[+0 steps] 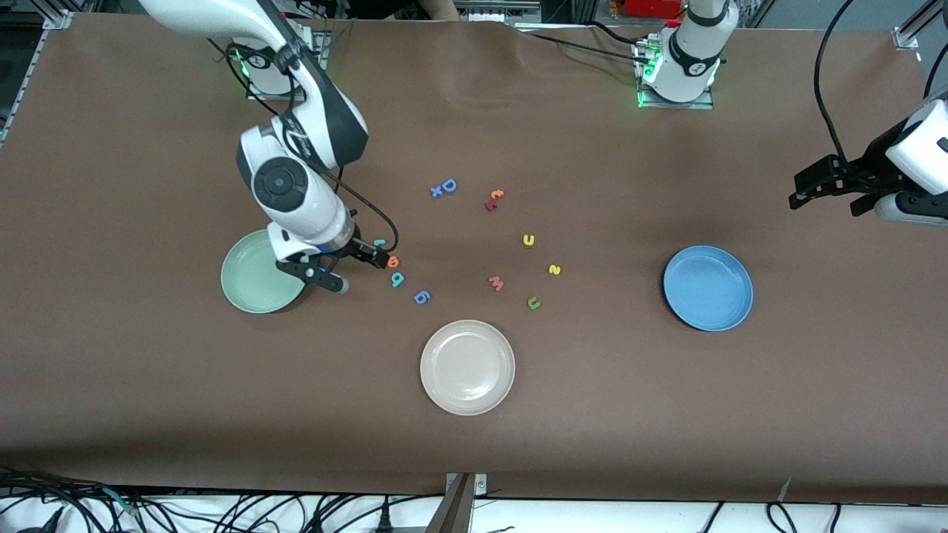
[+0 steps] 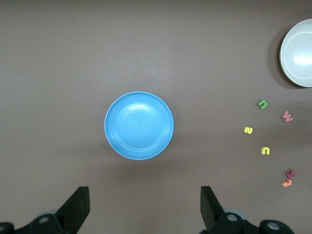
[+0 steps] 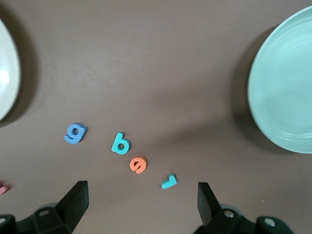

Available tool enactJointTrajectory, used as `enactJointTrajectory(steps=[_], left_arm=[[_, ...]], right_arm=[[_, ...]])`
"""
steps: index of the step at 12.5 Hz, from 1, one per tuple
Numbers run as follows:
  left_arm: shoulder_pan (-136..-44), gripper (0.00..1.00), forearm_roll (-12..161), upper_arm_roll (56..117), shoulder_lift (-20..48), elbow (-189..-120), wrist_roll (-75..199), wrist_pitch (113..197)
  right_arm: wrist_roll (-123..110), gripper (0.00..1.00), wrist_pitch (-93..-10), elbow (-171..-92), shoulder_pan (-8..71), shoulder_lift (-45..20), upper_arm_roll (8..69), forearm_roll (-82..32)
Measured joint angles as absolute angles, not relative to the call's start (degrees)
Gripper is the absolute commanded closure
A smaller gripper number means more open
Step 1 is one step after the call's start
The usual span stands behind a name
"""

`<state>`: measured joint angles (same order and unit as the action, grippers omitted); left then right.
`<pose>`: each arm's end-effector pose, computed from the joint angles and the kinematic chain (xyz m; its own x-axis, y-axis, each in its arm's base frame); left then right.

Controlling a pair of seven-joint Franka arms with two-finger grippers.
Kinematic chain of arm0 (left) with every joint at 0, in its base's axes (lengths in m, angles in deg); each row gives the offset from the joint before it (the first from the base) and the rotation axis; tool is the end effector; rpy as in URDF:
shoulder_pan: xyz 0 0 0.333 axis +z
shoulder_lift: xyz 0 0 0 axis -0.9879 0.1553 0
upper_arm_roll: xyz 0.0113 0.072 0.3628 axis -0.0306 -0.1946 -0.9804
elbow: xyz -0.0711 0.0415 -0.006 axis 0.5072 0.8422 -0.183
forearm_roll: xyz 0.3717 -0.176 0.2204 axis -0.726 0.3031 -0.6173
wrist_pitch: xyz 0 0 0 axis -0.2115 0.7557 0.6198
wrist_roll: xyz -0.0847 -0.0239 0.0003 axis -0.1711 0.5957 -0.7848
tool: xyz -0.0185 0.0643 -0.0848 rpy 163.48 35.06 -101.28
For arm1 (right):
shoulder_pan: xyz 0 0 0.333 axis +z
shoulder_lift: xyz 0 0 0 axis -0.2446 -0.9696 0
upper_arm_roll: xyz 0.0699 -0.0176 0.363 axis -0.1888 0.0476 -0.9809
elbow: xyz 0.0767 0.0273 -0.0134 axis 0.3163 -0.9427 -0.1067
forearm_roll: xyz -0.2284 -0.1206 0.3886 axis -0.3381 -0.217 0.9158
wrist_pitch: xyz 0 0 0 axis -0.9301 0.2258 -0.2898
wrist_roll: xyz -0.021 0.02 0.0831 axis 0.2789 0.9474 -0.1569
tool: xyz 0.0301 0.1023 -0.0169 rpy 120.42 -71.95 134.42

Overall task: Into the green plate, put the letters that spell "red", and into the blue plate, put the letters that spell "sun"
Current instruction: 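Move the right gripper over the teal 6 beside the green plate, then grasp the teal 6 with the right gripper while the left gripper reaches letters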

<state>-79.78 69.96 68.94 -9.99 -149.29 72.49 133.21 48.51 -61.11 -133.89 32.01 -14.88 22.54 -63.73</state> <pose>0.6444 -0.0008 0.6330 0.9984 -0.0557 0.0059 -0.0559 -0.9953 0.0786 0.6508 0.3390 0.3067 0.9312 -0.3584 -0.0662 -0.3592 -0.9332 -0.0014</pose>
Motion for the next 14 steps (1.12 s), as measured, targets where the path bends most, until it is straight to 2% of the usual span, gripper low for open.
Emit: enactJointTrajectory(steps=[8, 13, 14], left_arm=[[-79.77, 0.00, 69.96, 68.94, -9.99, -149.29, 72.49, 133.18], [-80.02, 0.00, 69.96, 68.97, -9.81, -149.30, 72.50, 133.09], [-80.32, 0.00, 69.96, 69.06, -9.39, -149.33, 72.50, 133.01]], right_arm=[[48.50, 0.01, -75.77, -135.87, 34.35, -21.56, 22.57, -73.78], [49.19, 0.02, -78.94, -136.28, 35.90, -24.28, 22.58, -74.14], [49.30, 0.05, -79.55, -136.31, 36.40, -24.78, 22.58, -75.22]])
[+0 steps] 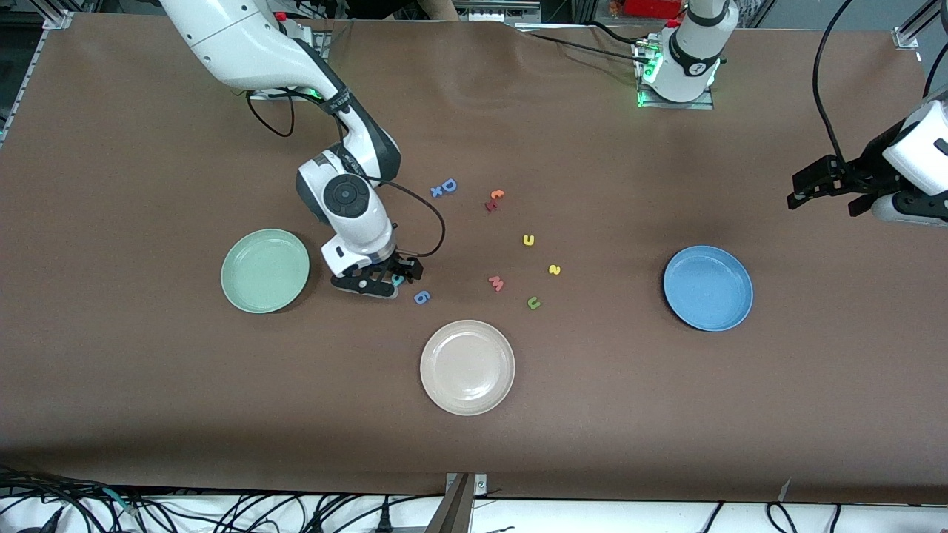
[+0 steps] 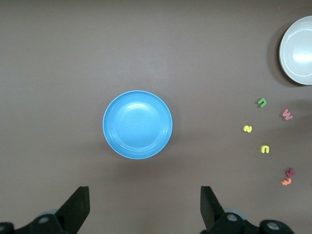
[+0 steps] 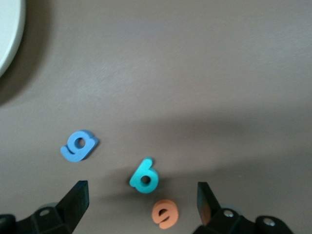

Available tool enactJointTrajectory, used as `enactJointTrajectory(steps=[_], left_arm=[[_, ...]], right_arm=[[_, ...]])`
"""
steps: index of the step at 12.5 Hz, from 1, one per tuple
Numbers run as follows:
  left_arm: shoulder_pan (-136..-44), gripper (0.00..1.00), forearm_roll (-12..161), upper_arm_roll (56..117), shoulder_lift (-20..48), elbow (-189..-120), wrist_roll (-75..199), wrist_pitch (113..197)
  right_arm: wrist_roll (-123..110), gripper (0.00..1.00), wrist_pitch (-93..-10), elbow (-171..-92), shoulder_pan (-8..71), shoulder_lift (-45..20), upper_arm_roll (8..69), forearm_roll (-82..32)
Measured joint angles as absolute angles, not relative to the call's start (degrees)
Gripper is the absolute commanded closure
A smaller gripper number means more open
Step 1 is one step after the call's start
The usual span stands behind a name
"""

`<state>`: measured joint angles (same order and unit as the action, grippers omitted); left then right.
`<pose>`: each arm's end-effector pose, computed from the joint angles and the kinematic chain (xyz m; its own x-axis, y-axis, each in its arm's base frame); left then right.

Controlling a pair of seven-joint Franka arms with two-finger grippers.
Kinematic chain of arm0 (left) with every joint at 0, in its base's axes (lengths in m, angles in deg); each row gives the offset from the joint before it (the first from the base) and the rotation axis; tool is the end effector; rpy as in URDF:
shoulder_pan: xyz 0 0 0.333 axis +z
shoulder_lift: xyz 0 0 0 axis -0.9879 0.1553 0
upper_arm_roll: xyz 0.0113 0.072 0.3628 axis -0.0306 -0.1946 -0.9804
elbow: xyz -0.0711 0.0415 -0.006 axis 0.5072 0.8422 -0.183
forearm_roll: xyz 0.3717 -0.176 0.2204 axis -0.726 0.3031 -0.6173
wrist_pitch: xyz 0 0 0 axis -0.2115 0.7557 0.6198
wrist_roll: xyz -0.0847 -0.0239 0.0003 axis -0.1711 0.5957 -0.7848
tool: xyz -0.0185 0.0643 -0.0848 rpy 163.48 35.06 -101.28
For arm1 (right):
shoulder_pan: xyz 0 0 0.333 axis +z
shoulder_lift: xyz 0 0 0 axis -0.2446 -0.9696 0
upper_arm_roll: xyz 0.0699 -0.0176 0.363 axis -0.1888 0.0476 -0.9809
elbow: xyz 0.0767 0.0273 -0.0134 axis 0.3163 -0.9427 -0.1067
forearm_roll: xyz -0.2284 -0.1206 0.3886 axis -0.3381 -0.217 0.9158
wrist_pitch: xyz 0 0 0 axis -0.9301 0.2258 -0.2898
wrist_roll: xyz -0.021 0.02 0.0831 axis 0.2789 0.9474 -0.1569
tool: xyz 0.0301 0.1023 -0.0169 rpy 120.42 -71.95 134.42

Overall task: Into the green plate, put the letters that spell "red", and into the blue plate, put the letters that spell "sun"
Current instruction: 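Grasp the teal 6 with the right gripper while the left gripper reaches letters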

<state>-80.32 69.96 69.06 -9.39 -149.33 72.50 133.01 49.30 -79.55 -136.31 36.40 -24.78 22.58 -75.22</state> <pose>0.6471 -0.0082 0.6255 0.9977 -0.0676 -0.0087 -0.0667 -0.9946 0.0798 0.6247 0.3935 0.1895 0.9833 -0.1629 0.0810 -0.1614 -0.9866 -0.0248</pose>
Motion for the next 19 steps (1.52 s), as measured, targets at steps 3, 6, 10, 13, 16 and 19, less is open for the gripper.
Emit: enactJointTrajectory(steps=[3, 6, 10, 13, 16, 19], left_arm=[[-81.60, 0.00, 69.97, 70.03, -6.01, -149.45, 72.49, 132.97], [-85.24, 0.00, 69.97, 70.57, -0.19, -149.50, 72.27, 134.10], [-87.49, 0.00, 69.97, 70.67, 4.38, -149.42, 71.31, 138.76], [-90.51, 0.00, 69.97, 70.73, 6.73, -149.41, 68.11, 141.26], [-95.00, 0.00, 70.03, 70.85, 9.91, -149.43, 66.85, 144.82], [-98.25, 0.00, 70.69, 70.94, 13.69, -149.44, 63.76, 148.79]], right_arm=[[49.86, 0.23, -80.55, -136.32, 36.82, -25.77, 22.68, -79.06], [49.86, 0.26, -80.73, -136.33, 36.81, -25.78, 23.26, -81.63], [50.85, 0.24, -80.88, -136.33, 36.81, -25.81, 23.38, -81.73], [51.92, 0.25, -81.10, -136.39, 36.87, -26.22, 23.38, -81.75], [53.03, 0.25, -82.47, -136.39, 36.90, -27.31, 23.38, -81.77], [54.58, 0.48, -82.64, -136.39, 36.94, -27.45, 23.37, -81.79]])
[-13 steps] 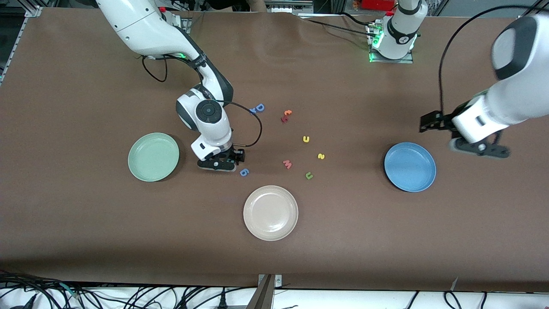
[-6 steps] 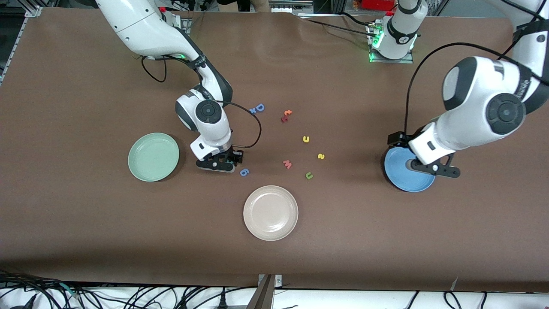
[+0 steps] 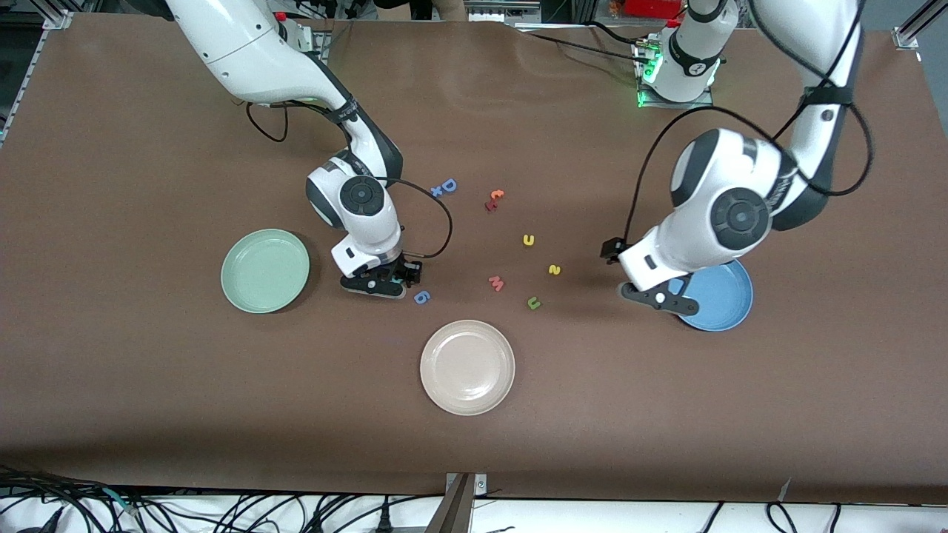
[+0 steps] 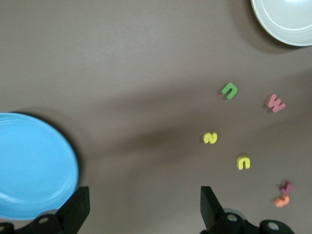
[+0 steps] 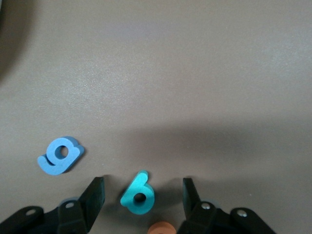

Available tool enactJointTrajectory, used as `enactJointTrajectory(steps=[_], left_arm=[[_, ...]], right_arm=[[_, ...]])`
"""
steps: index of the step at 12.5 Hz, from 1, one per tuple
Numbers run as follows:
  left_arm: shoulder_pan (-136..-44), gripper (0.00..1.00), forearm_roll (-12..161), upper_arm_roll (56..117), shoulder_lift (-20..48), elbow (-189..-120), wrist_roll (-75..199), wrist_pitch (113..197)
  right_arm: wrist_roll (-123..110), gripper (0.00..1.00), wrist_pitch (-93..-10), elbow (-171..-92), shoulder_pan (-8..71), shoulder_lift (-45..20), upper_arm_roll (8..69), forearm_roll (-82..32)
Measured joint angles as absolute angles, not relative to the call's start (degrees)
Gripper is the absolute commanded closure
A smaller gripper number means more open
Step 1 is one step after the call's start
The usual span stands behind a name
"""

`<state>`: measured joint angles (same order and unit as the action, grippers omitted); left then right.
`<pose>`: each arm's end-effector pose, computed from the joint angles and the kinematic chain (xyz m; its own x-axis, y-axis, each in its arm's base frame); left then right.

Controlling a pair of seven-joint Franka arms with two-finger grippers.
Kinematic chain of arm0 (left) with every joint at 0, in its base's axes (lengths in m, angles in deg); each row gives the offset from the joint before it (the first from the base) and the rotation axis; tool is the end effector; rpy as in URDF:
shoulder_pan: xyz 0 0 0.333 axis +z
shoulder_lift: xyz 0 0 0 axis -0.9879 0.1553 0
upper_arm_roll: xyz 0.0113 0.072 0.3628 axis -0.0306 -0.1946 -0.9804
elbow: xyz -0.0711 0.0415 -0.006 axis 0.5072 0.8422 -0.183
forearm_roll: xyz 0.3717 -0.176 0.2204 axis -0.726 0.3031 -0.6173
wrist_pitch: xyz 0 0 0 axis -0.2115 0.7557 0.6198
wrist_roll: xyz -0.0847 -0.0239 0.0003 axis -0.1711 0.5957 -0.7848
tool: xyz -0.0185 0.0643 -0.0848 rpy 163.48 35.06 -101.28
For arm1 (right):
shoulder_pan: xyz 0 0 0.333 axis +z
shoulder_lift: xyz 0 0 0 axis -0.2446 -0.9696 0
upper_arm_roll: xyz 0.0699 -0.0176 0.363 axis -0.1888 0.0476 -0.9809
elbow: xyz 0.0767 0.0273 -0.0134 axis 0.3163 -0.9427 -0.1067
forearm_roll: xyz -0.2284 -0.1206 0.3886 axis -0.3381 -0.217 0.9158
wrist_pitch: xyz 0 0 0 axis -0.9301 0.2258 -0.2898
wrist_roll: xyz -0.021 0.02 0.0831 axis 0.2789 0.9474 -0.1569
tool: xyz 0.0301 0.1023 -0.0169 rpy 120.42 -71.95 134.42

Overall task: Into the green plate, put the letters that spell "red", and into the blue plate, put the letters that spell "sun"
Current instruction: 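Grasp the teal 6 with the right gripper while the left gripper reaches letters, then place the teal 6 on the green plate while the left gripper grasps yellow 2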

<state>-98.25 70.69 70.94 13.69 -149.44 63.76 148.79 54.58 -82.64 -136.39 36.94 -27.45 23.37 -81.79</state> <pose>0.6995 -0.2552 0.3629 0.9616 -0.2283 -0.1520 -0.2169 -0.9722 0.0880 0.6214 0.3931 0.1590 0.9787 -0.1594 0.1298 -0.1613 -0.9869 0.0043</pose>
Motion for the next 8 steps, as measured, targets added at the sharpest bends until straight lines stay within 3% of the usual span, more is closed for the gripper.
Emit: enactJointTrajectory(steps=[2, 3, 8], left_arm=[[-100.40, 0.00, 70.70, 71.02, 15.47, -149.44, 60.38, 150.85], [-101.55, 0.00, 70.70, 71.04, 16.25, -149.48, 58.63, 151.84], [-106.10, 0.00, 70.70, 71.06, 20.76, -150.52, 51.39, 159.17]], right_arm=[[54.71, 0.69, -82.65, -136.39, 36.97, -27.53, 23.37, -81.79], [54.77, 0.72, -82.69, -136.39, 36.98, -27.53, 23.37, -81.79], [54.92, 0.72, -82.79, -136.36, 36.98, -27.47, 23.37, -81.80]])
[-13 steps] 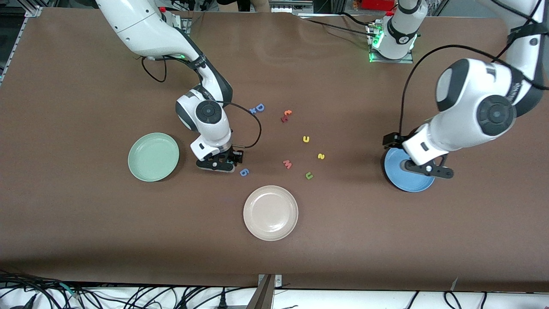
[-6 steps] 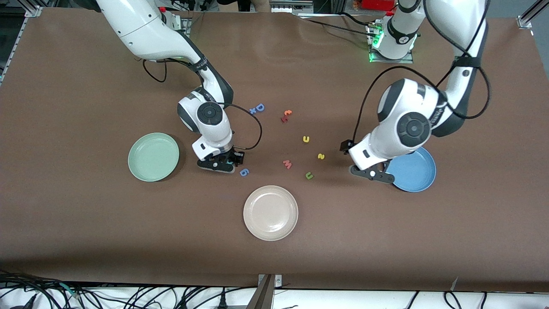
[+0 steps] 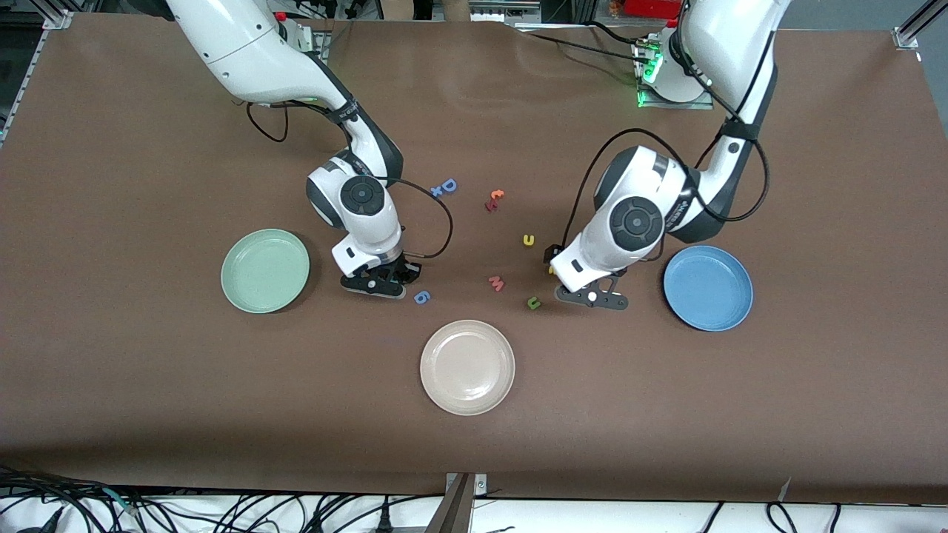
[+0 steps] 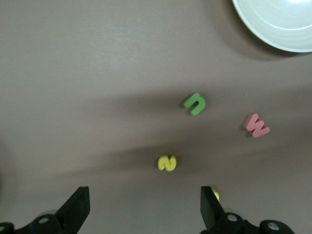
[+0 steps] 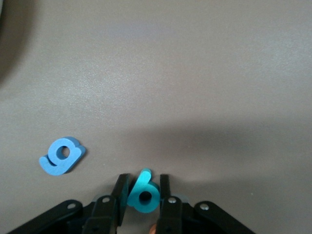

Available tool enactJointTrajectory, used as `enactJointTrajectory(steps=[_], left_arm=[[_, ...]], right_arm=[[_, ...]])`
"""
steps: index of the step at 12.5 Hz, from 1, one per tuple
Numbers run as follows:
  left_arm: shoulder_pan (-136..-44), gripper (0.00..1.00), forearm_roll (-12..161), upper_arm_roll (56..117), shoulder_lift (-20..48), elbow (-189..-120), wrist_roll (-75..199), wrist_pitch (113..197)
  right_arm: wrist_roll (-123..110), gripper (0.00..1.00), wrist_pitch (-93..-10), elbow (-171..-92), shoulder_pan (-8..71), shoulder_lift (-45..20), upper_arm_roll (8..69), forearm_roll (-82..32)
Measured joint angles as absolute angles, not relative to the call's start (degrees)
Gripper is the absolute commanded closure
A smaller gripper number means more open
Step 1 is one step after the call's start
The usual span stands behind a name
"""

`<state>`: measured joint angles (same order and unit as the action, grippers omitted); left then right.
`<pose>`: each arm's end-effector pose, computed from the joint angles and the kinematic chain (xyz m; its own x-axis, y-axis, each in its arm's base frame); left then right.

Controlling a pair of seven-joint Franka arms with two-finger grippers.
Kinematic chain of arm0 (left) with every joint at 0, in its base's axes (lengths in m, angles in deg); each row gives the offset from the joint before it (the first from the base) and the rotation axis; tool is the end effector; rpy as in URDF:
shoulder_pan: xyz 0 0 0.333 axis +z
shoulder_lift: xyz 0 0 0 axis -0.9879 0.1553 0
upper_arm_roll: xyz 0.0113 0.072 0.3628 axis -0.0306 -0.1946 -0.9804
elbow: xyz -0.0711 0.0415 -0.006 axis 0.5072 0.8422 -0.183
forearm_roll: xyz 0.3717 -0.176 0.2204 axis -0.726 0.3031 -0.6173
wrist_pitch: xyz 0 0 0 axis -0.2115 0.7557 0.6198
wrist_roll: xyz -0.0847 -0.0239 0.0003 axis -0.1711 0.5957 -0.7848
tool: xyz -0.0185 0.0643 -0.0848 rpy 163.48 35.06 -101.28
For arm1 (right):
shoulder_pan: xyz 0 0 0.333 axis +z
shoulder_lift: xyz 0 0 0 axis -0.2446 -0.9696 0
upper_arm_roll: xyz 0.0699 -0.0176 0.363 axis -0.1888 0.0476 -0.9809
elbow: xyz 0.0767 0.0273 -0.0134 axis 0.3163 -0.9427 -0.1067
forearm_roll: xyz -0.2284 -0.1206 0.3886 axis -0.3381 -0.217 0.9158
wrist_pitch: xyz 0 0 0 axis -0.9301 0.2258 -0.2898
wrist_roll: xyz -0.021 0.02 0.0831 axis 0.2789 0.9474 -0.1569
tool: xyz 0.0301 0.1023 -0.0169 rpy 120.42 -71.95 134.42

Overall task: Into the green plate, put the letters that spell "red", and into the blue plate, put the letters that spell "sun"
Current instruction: 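Place the teal 6 on the green plate while the left gripper grasps yellow 2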

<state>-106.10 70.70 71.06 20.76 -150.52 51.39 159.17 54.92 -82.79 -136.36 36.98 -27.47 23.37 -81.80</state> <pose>0.6707 -0.3541 0.2740 0.9820 -0.1360 -0.1310 -0.1286 -0.9897 0.0635 0.6214 0.3938 0.1592 0.9776 -0.1644 0.1314 -0.1660 -0.9861 0.0013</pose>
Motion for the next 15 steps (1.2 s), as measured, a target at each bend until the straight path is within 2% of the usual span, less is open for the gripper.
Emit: enactJointTrajectory(steps=[5, 10, 15], left_arm=[[-107.19, 0.00, 69.15, 71.00, 21.42, -155.59, 48.48, 166.90], [-109.15, 0.00, 68.31, 70.98, 22.11, -161.28, 44.62, 177.32], [-109.93, 0.01, 67.60, 70.96, 22.33, -165.60, 44.06, 183.21]], right_arm=[[54.98, 0.72, -80.67, -135.25, 36.76, -26.78, 23.72, -81.80], [47.97, 0.74, -71.88, -133.58, 32.88, -23.30, 24.22, -81.77], [27.34, 0.74, -58.68, -133.48, 23.77, -17.11, 24.49, -75.02]])
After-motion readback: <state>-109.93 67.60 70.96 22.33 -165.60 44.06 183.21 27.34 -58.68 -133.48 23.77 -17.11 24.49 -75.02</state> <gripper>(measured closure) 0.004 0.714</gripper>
